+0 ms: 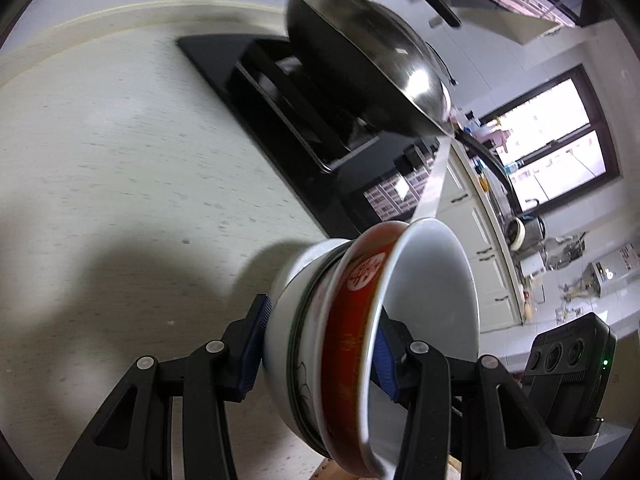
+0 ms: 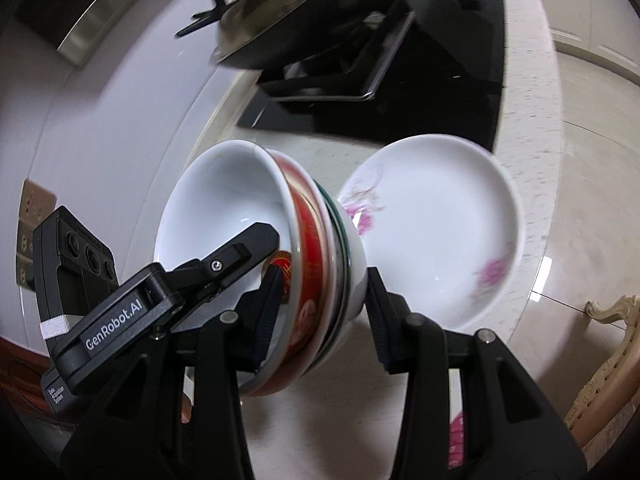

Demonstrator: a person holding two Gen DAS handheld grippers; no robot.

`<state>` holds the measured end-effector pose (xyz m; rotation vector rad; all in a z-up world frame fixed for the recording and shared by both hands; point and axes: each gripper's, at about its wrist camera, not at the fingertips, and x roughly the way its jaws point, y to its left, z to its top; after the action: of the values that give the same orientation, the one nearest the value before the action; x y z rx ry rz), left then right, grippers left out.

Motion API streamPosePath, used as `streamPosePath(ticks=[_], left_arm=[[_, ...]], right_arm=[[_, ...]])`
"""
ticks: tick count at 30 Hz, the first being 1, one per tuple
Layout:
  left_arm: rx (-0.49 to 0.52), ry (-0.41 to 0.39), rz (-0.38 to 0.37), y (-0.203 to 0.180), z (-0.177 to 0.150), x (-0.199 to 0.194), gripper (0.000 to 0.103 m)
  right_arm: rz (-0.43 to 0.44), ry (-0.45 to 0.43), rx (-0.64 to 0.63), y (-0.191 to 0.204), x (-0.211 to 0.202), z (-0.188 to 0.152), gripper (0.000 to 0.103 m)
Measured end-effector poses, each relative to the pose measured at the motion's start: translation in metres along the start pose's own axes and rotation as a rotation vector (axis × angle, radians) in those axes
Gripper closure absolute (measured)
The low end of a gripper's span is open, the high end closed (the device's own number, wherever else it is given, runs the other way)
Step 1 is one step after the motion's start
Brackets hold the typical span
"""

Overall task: Organize plates and bowls
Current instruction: 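Lift and carry the bowl stack onto the rose-print plate stack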

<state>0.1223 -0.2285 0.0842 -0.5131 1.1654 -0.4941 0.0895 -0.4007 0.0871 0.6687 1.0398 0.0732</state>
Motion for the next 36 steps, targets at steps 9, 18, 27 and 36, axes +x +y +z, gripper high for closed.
streamPosePath(ticks=[9, 18, 27, 36], left_arm=[[0.023, 0.078, -0.036, -0.018, -0.001, 0.042, 0.055], [0.012, 0.124, -0.021, -0.016, 0.003, 0.067, 0.055], [0.006, 0.128, -0.016, -0.015, 0.006, 0.080, 0.052], [0.025, 0.126, -0.068, -0.022, 0.009, 0.078, 0.023]], right_arm=[[-0.063, -0.008, 0.059, -0.033, -0.002, 0.018, 0.059], [-0.092, 0.030, 0.085, -0.047, 0.018, 0.029, 0.059], [-0.096, 0.047, 0.073, -0.052, 0.034, 0.033, 0.059], [-0.104, -0.004, 0.052, -0.055, 0.026, 0.038, 0.046]])
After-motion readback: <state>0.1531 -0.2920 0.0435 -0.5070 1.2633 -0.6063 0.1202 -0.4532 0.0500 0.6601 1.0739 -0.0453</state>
